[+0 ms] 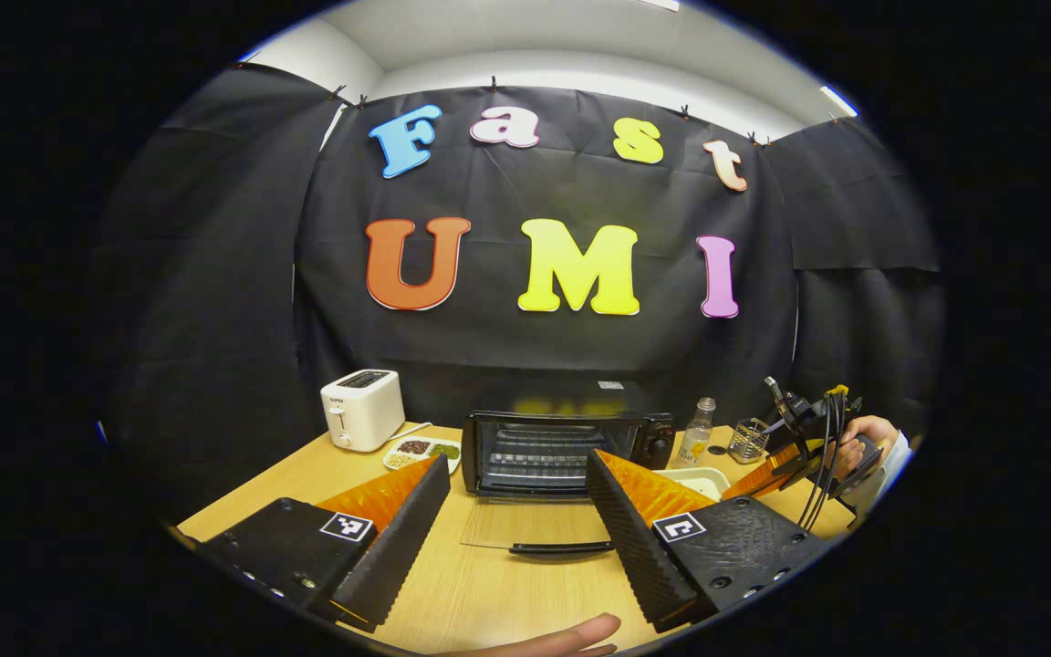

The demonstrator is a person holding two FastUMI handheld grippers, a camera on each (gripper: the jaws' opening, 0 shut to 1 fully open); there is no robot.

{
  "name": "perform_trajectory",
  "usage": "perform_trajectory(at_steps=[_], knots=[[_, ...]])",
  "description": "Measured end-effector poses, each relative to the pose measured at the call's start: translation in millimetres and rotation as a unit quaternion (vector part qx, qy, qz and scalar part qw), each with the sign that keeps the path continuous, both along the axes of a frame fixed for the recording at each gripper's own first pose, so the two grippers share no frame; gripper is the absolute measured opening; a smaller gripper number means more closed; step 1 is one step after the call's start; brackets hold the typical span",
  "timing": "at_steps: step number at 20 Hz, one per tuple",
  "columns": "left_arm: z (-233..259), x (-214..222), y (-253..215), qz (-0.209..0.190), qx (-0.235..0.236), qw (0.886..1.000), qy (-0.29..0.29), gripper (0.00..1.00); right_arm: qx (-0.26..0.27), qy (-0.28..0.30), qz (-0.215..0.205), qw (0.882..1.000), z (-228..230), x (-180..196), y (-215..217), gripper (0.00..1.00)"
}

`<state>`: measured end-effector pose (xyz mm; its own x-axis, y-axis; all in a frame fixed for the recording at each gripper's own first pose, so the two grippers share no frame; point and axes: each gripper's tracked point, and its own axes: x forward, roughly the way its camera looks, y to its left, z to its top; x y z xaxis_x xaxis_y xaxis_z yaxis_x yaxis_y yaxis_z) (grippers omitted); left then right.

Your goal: Open the electric oven with the left hand, put the food in, and close the electric oven.

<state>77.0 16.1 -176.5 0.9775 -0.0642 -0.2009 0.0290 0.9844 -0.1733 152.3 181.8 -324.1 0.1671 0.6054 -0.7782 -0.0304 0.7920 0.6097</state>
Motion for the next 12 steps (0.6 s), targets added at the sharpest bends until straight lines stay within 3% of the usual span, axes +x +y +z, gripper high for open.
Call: perform_trajectory(at_steps=[2,10,11,12], knots=[[-5,-3,17,0.009,0.005,1.0,0.0,0.95,0.001,0.008,0.004,1.0,-1,4,30,0.04],[-48,-13,62,0.064,0.014,0.997,0.028,0.96,0.007,-0.011,-0.111,0.994,-23,65,133,0.04],[-54,-14,64,0.066,0.017,0.997,0.032,0.85,0.012,-0.011,-0.132,0.991,-25,72,141,0.04],[-62,-15,67,0.066,0.02,0.997,0.038,0.96,0.017,-0.016,-0.153,0.988,-27,81,148,0.04]])
